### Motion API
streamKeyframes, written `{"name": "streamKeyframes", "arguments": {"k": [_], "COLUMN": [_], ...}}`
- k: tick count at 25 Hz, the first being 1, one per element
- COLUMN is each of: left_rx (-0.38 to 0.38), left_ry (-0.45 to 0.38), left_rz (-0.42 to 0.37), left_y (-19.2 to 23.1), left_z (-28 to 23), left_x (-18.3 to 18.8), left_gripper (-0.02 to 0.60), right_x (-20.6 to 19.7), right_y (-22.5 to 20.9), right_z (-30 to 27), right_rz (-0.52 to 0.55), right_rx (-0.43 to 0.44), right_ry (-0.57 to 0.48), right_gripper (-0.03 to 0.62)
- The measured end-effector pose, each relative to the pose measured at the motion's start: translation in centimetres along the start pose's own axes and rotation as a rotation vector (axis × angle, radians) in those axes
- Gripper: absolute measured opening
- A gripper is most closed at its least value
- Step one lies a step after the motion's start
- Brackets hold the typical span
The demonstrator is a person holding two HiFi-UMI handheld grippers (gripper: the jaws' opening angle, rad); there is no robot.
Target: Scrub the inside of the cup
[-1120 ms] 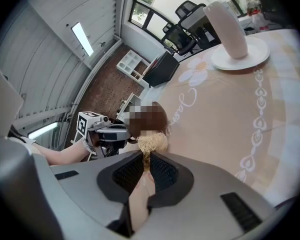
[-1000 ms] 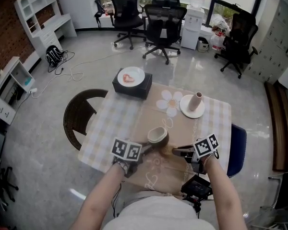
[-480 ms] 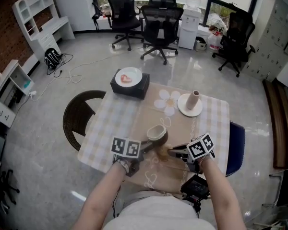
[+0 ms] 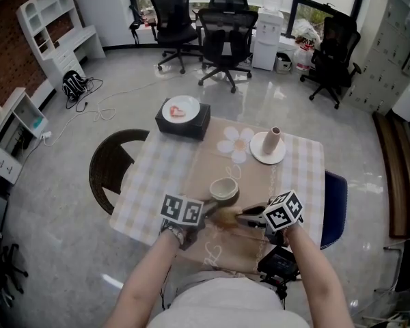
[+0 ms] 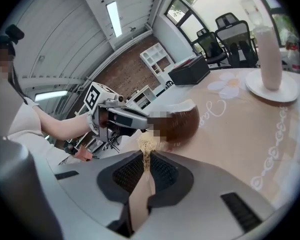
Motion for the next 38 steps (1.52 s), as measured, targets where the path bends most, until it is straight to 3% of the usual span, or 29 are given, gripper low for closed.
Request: {"name": "streamKeyframes", "arguments": {"k": [14,26,33,38], "left_rx": [0.046,0.044,0.049,0.049], "left_ry": [0.072,0.118,0.139,0.131], "left_rz": [-0.266,-0.342,-0.37,-0.377], "left_y": [-0.7,-1.3,-1.4,-1.4], "left_z": [-0.3,-1.0,-1.6,-1.8], "left_x": [-0.5,-1.7,-2.4,-2.6], "left_gripper": [0.066,0.066,0.066,0.066], "right_x": [-0.2,0.7,1.9,2.9], "right_y": [1.6,1.8,2.2,2.8], "right_z": [3.5,6.3,6.9,7.1], "right_rz": [0.169,0.188,0.264,0.31], "right_rx": [0.018,0.02,-0.103,-0.166], "right_ry": [-0.087,-0.343,-0.532,-0.609], "right_gripper": [0.043,0.043,0.043,0.043]}}
Point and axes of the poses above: the fingertips, and each gripper's own axes: z backward along the fingers, y to its left, x out of its top, the point moved 10 cm from there along z, backward along the fingers, and after that the axes turned 1 degree about -z, right-handed, at the moved point
